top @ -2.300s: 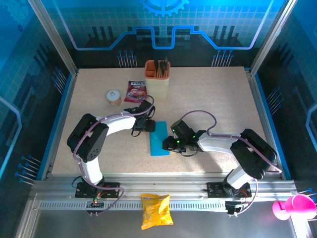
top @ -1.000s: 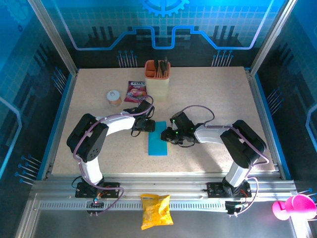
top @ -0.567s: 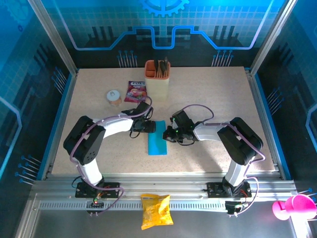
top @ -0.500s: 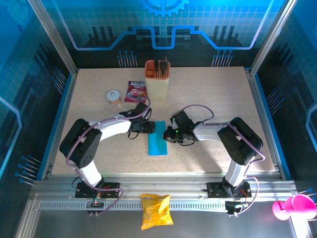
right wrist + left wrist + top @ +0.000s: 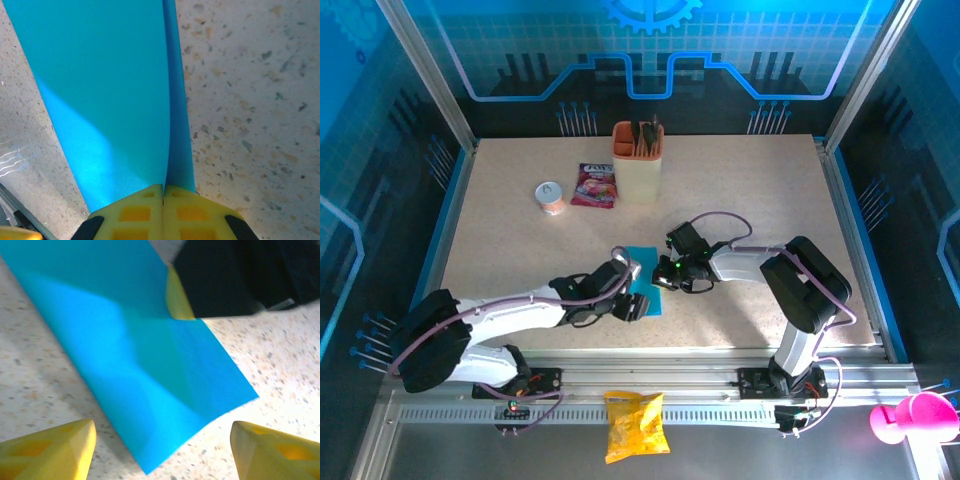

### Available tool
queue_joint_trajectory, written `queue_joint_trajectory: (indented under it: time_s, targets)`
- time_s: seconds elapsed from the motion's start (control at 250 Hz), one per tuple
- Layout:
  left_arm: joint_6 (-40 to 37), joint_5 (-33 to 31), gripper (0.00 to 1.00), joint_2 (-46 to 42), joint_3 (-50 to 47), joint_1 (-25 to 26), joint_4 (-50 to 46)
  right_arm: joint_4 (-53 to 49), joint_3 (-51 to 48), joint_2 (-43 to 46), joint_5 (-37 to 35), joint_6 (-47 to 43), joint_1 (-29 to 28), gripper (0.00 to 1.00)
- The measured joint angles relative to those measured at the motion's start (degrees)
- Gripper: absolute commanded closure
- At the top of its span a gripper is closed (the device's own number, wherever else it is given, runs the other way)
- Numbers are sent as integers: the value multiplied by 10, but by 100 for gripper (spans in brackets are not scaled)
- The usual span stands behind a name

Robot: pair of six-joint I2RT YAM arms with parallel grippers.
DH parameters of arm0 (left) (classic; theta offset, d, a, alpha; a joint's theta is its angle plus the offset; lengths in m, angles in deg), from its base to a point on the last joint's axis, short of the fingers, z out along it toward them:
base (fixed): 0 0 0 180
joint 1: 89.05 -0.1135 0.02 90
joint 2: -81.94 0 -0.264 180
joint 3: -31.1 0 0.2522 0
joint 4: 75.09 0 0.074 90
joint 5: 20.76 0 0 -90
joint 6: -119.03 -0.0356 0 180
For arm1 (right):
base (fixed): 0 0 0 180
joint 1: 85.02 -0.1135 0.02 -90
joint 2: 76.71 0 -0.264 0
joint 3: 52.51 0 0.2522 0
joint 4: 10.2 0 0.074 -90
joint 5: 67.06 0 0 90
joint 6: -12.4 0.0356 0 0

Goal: Fold a paper plane with a square sheet of paper (pick it up from the middle)
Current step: Fold the triangle a second time at the center of the table.

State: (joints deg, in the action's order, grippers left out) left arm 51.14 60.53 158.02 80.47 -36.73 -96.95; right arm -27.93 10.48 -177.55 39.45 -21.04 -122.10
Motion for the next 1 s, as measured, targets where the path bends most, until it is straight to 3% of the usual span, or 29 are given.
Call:
queue_joint_trajectory:
  time_s: [0.288, 0.639, 0.811, 0.999]
  targets:
    - [-15, -20, 28, 72, 0, 83, 73, -15, 26, 0, -7, 10, -7, 100]
    - [-15, -69, 31, 107, 7, 92, 102, -26, 26, 0, -10, 11, -8, 100]
    - [-15, -87, 41, 123, 30, 92, 102, -25, 26, 0, -10, 11, -8, 100]
    - [-19, -95, 67, 129, 35, 92, 103, -25, 26, 0, -10, 11, -8, 100]
